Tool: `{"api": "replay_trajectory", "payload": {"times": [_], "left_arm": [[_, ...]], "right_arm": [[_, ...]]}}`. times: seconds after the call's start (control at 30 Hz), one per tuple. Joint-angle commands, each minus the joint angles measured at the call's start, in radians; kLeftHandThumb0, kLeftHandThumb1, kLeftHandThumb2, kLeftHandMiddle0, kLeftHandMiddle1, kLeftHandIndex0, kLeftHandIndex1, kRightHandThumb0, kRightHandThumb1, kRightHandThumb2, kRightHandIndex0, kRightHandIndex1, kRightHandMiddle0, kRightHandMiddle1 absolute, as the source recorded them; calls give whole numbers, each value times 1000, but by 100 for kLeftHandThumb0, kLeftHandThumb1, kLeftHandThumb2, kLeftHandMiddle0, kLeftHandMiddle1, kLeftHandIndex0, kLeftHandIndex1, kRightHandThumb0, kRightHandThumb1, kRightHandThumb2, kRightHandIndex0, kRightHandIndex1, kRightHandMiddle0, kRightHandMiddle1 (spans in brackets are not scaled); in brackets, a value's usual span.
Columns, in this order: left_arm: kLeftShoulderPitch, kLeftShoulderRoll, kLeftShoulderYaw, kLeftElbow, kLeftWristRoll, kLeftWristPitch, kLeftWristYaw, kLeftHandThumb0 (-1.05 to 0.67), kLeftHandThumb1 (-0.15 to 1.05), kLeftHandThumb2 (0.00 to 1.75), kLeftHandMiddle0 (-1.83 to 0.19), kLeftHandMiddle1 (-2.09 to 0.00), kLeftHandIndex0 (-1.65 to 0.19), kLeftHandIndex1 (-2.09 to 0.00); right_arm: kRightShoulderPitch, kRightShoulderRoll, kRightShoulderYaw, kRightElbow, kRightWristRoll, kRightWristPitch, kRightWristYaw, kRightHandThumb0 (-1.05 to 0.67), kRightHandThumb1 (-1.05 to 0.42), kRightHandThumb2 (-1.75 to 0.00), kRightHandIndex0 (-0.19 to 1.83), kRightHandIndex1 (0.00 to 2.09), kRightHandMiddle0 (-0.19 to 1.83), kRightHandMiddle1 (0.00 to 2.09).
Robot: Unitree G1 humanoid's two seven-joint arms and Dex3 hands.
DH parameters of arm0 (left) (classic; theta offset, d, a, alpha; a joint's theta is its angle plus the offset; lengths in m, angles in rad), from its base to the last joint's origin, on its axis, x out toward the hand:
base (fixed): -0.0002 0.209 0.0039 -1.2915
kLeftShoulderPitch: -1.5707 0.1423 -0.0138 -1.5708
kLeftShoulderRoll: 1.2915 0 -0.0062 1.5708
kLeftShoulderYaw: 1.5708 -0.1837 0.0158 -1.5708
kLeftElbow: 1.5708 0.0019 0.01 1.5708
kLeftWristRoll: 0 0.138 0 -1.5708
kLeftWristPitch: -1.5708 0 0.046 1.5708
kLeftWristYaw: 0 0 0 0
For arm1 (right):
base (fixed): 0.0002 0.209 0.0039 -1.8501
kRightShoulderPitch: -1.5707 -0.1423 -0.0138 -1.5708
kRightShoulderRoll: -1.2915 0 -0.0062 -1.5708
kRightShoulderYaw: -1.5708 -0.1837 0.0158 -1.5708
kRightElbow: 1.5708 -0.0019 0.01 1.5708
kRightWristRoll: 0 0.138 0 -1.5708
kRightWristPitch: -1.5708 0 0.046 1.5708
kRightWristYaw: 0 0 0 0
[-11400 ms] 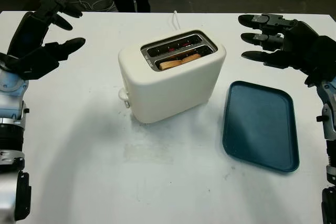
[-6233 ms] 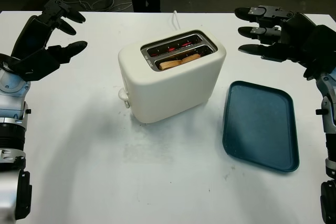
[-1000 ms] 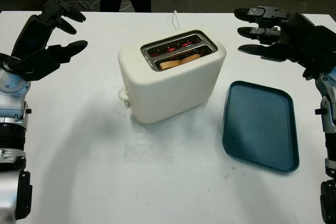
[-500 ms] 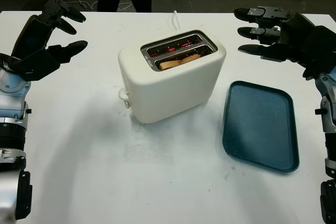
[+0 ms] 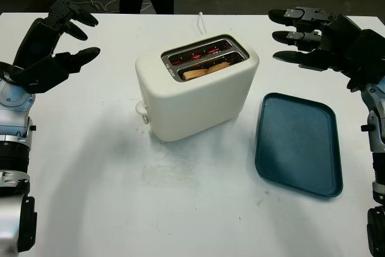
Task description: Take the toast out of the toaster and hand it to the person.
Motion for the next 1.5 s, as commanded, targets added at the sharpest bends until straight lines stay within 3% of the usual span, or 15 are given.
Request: {"api": "replay_trajectory", "payload": {"times": [0.0,1.47], "left_arm": [[-8,-4,0,3,-5,-9,5,-105,92,42,0,-164,0,-147],[-3,3,3,2,-2,-20,10,-105,92,43,0,-163,0,-145]], "right_arm": [[-7,0,0,8,2,-21,-1,-52,-90,0,48,1,45,1],[-5,-4,-1,4,0,-9,-2,-50,-90,0,47,0,44,0]]}}
